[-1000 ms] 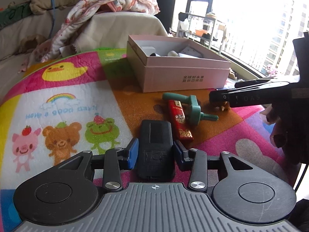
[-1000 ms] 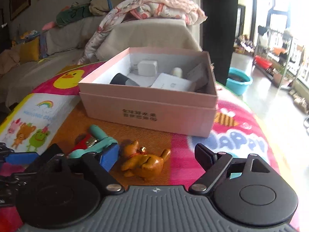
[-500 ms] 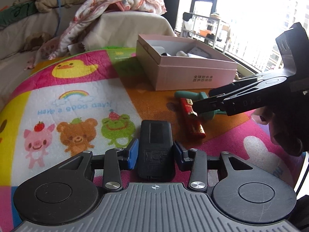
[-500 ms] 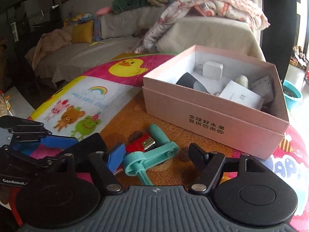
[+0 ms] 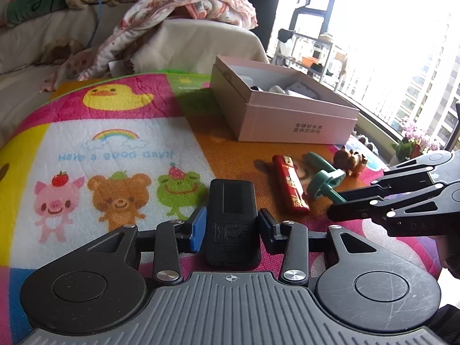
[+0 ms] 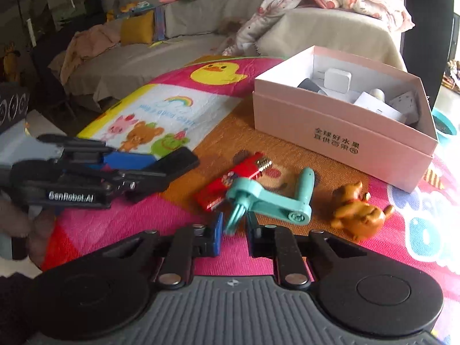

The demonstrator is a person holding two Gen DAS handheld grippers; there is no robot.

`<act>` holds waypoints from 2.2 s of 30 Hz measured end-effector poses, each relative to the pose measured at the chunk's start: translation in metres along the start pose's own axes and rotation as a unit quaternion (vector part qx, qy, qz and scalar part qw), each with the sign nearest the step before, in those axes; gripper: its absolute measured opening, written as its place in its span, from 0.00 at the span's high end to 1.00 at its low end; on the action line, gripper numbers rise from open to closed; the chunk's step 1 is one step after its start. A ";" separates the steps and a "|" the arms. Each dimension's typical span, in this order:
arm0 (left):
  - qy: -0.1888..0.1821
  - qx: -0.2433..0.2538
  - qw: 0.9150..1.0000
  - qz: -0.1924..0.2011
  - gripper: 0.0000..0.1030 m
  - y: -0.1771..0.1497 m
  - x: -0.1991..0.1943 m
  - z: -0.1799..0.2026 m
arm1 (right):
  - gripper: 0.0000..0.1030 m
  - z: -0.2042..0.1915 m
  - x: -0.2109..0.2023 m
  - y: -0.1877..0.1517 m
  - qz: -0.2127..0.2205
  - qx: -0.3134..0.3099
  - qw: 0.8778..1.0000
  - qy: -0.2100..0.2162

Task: Organize rigid objects
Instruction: 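Grasp the teal crank toy with the right gripper while the left gripper holds the black device, then drop the black device into the pink box while the right gripper drops the teal toy in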

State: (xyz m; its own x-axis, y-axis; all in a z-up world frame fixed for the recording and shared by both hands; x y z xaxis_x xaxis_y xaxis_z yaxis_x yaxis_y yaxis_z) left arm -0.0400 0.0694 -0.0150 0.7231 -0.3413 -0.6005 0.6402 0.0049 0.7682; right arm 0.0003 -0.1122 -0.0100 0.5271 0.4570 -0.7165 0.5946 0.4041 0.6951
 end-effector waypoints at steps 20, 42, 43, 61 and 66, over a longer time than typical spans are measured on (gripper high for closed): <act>0.009 0.063 0.997 -0.042 0.57 -0.008 -0.010 0.021 | 0.23 0.031 0.013 0.008 0.042 0.037 0.998 -0.024; -0.015 0.142 0.989 -0.030 0.58 0.001 -0.019 0.062 | 0.31 0.030 -0.052 -0.020 0.057 0.000 0.994 -0.089; -0.026 0.143 0.989 -0.020 0.58 0.014 -0.022 0.063 | 0.31 0.034 -0.059 -0.016 0.069 0.008 0.993 -0.091; -0.095 0.026 0.993 0.057 0.58 0.221 0.093 0.034 | 0.31 0.134 -0.085 0.183 0.213 0.119 0.962 -0.120; -0.075 0.012 0.997 0.004 0.59 0.203 0.140 0.016 | 0.31 0.149 -0.028 0.195 0.167 0.142 0.970 -0.107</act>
State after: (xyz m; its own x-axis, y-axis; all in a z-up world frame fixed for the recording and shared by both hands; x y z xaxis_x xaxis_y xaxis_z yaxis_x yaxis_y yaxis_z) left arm 0.1869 0.0076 0.0600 0.6805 -0.4785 -0.5549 0.6267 -0.0125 0.7792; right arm 0.1920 -0.1639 0.1372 0.8157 0.3370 -0.4703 0.4951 0.0138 0.8687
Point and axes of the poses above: each gripper's, at about its wrist camera, not at the fingertips, and x roughly the way its jaws point, z to its right, y to its top, the point moved 3 cm from there along x, roughly the way its jaws point, and after that the axes turned 4 degrees about -y, right-handed, at the moved point
